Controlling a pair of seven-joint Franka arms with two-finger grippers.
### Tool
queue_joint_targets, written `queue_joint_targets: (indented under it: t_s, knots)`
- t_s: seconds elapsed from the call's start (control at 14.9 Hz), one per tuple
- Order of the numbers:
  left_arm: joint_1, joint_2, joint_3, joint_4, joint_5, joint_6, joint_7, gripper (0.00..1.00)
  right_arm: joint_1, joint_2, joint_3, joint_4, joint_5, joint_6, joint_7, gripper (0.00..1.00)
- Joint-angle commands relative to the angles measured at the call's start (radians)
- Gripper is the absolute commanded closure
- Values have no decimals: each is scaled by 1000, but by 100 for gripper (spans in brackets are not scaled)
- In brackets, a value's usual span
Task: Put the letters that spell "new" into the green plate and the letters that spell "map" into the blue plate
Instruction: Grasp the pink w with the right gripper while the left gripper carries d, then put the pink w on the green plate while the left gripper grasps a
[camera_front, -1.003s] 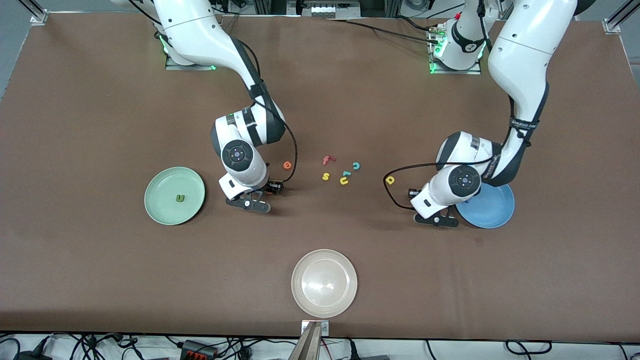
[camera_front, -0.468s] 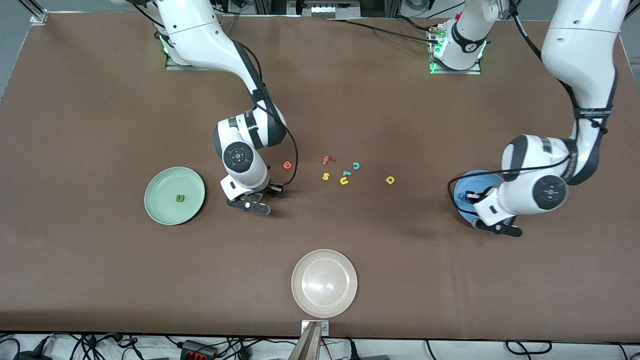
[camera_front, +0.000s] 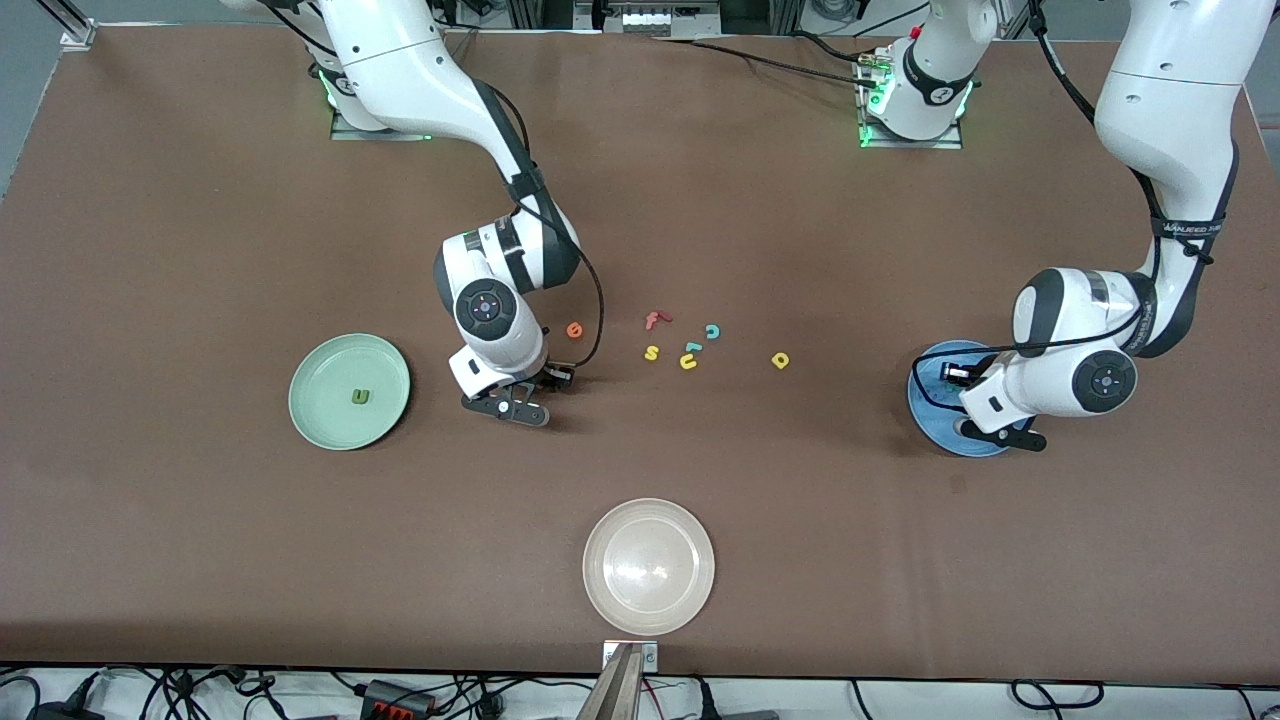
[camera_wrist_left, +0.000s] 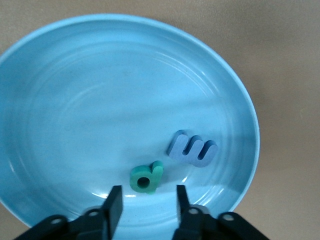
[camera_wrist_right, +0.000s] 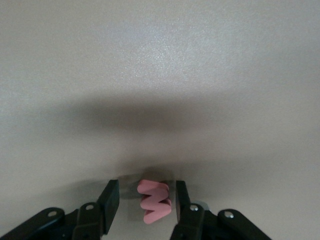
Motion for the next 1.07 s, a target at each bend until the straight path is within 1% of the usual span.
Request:
queue_joint_targets:
  t_s: [0.0, 0.07, 0.2, 0.27, 0.47, 0.54, 0.6, 0.67, 0.8, 0.87, 0.94, 1.0]
  knots:
    - [7, -36, -24, -7, 24, 0, -11, 0, 6, 2, -1, 3, 16, -5, 8, 53]
    - [-5, -51, -31, -7, 24, -2, -15, 0, 8, 1, -1, 0, 16, -5, 8, 64]
    - [-17, -59, -87, -1, 23, 0, -22, 0, 9, 1, -1, -4, 16, -7, 9, 80]
    - [-19, -58, -113, 3, 21, 3, -57, 0, 8, -1, -1, -3, 16, -17, 6, 86]
    - [-34, -50, -208, 16, 24, 15, -87, 0, -5, -54, -12, 5, 13, -97, -1, 91]
    - [-51, -50, -224, 14, 20, 21, -111, 0, -9, -79, -27, 5, 2, -123, -6, 91]
    - [-68, -53, -230, 13, 18, 20, -186, 0, -8, -94, -70, 5, -1, -154, -27, 91]
    - [-88, -52, -238, 13, 18, 20, -302, 0, -5, -108, -119, 3, -1, -201, -97, 91]
    - [-140, -23, -238, 13, 20, 35, -558, 0, -8, -116, -223, 2, -1, -281, -263, 91]
    - [-157, -12, -239, 13, 20, 56, -664, 0, -11, -116, -271, -6, -1, -295, -361, 91]
    - [-165, -1, -239, 13, 20, 76, -747, 0, -20, -114, -305, -26, -1, -295, -447, 91]
    - [-175, 5, -241, 13, 21, 90, -818, 0, -43, -114, -320, -41, -1, -294, -515, 91]
